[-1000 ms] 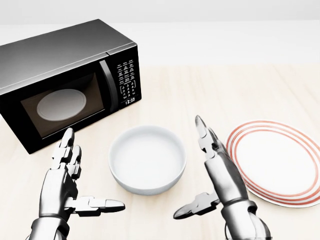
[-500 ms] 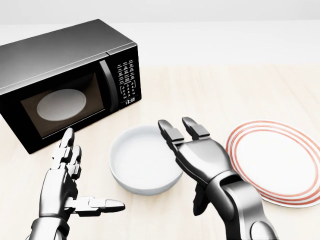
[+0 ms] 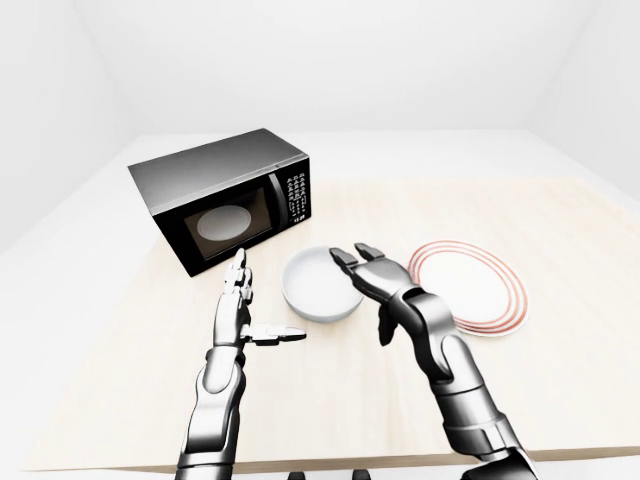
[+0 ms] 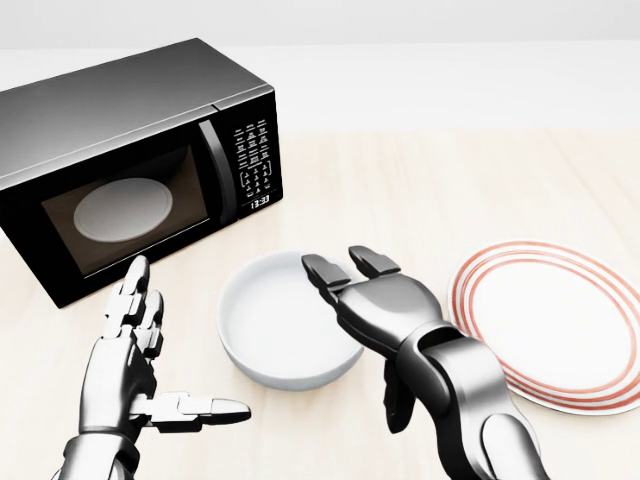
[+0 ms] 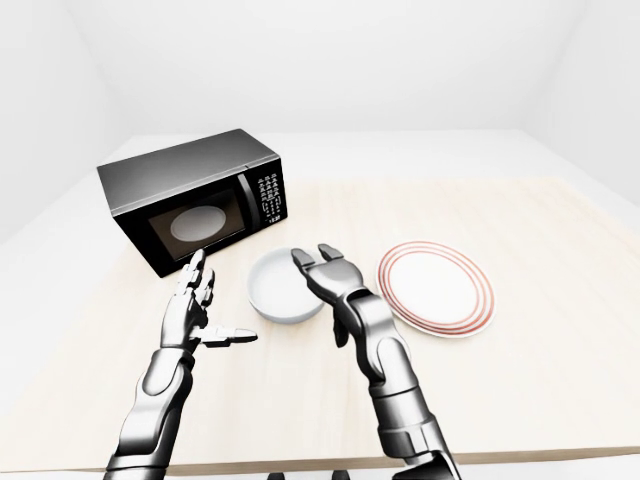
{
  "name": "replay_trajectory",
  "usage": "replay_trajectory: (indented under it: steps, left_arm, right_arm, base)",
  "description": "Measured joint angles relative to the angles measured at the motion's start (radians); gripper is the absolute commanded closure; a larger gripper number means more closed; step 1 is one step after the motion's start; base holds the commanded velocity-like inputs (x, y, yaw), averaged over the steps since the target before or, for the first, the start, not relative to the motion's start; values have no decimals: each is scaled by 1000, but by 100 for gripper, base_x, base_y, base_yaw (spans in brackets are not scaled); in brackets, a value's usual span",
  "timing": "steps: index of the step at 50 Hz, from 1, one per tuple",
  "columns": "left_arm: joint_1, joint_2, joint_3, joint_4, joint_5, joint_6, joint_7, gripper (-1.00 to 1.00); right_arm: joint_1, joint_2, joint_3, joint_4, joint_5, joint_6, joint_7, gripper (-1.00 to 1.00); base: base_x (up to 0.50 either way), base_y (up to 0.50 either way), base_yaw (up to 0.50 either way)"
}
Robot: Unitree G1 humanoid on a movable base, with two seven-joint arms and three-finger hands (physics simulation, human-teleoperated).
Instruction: Pick up the white bowl and put it on the plate.
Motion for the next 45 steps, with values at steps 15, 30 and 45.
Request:
replay_trajectory:
  steps: [15,30,45]
  left_arm:
    - [0,0,-1,-5,0,5,0,-100]
    - [-1,-1,-1,-4,0,5,1,-100]
    - [-2,-1,-1,-1,-1,4,2,-100]
  right_arm:
    - [-66,13,10,107,2,0,22,-100]
    - [-122,19,12,189,-2,0,14,-100]
    - [-141,34,28,232,-20,0,32,-100]
  base:
    - [0,0,0]
    - [0,0,0]
    - [0,0,0]
